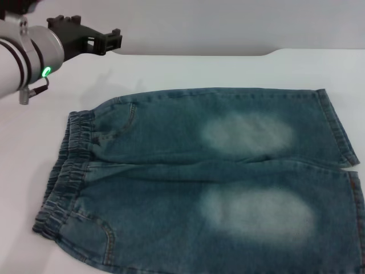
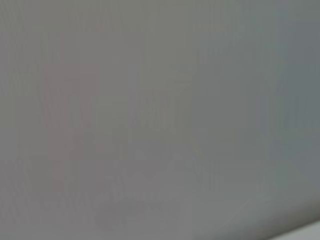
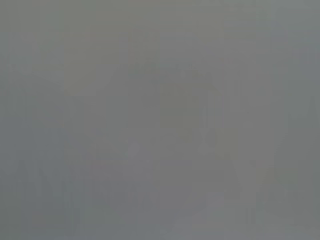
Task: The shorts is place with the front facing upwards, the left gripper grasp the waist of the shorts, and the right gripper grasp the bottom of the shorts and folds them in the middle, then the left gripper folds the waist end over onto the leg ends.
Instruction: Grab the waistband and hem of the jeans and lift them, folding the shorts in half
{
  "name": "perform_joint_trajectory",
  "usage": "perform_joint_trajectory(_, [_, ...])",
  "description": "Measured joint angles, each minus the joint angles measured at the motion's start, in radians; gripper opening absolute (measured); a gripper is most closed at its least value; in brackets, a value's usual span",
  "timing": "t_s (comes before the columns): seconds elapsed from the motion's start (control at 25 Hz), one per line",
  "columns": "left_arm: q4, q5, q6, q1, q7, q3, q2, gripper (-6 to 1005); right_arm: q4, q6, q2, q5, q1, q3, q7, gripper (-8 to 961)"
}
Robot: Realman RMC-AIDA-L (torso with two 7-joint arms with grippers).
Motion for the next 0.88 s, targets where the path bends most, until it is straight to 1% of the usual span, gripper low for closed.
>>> perform_joint_trajectory(0.04, [0.0, 0.0, 0.0, 0.0, 0.0, 0.0, 0.0, 848, 0.032, 0.095, 0.017, -0.04, 0.003, 0.051, 0.011, 730])
perform_joint_trajectory(0.08, [-0.074, 0.003, -0.135, 0.0, -0.006, -0.028, -0.001, 848, 0.059, 0.176, 0.023, -0.076, 0.007, 0.086, 0.033, 729])
perform_joint_trajectory(0.16, [-0.074, 0.003, -0.135, 0.0, -0.006, -0.028, -0.001, 848, 0.095, 0.299, 0.02, -0.13, 0.012, 0.11, 0.079, 729])
perform_joint_trajectory(0.2, [-0.113, 0.005, -0.219, -0.004, -0.01, -0.05, -0.002, 848, 0.113, 0.362, 0.019, -0.162, 0.014, 0.116, 0.101, 728])
perform_joint_trajectory(0.24, [-0.163, 0.031, -0.419, -0.037, -0.026, -0.112, -0.002, 848, 0.129, 0.407, 0.019, -0.188, 0.014, 0.123, 0.112, 728])
perform_joint_trajectory(0.32, [-0.175, 0.068, -0.509, -0.057, -0.045, -0.123, -0.002, 848, 0.164, 0.496, 0.021, -0.248, 0.012, 0.133, 0.128, 727])
perform_joint_trajectory(0.36, [-0.175, 0.068, -0.509, -0.057, -0.045, -0.123, -0.002, 848, 0.186, 0.535, 0.022, -0.279, 0.01, 0.137, 0.137, 726])
perform_joint_trajectory(0.4, [-0.185, 0.093, -0.589, -0.076, -0.055, -0.131, -0.001, 848, 0.206, 0.57, 0.023, -0.305, 0.008, 0.138, 0.145, 724])
perform_joint_trajectory(0.44, [-0.193, 0.094, -0.617, -0.08, -0.052, -0.137, 0.0, 848, 0.226, 0.604, 0.023, -0.327, 0.008, 0.139, 0.153, 723])
perform_joint_trajectory(0.48, [-0.193, 0.094, -0.617, -0.08, -0.052, -0.137, 0.0, 848, 0.252, 0.653, 0.022, -0.345, 0.006, 0.144, 0.16, 722])
perform_joint_trajectory(0.56, [-0.221, 0.094, -0.685, -0.085, -0.035, -0.15, 0.001, 848, 0.301, 0.74, 0.02, -0.365, 0.006, 0.163, 0.165, 719])
perform_joint_trajectory(0.64, [-0.276, 0.093, -0.766, -0.087, -0.013, -0.167, 0.001, 849, 0.356, 0.82, 0.021, -0.385, 0.003, 0.18, 0.167, 717])
perform_joint_trajectory(0.76, [-0.31, 0.093, -0.815, -0.084, 0.002, -0.179, 0.001, 849, 0.438, 0.903, 0.025, -0.409, -0.025, 0.183, 0.179, 713])
perform_joint_trajectory(0.8, [-0.334, 0.093, -0.878, -0.084, 0.013, -0.194, 0.002, 849, 0.445, 0.914, 0.025, -0.41, -0.028, 0.183, 0.18, 712])
perform_joint_trajectory(0.84, [-0.334, 0.093, -0.878, -0.084, 0.013, -0.194, 0.002, 849, 0.453, 0.941, 0.024, -0.41, -0.031, 0.184, 0.182, 710])
perform_joint_trajectory(0.88, [-0.34, 0.093, -0.908, -0.086, 0.014, -0.198, 0.002, 849, 0.459, 0.966, 0.024, -0.411, -0.032, 0.186, 0.182, 709])
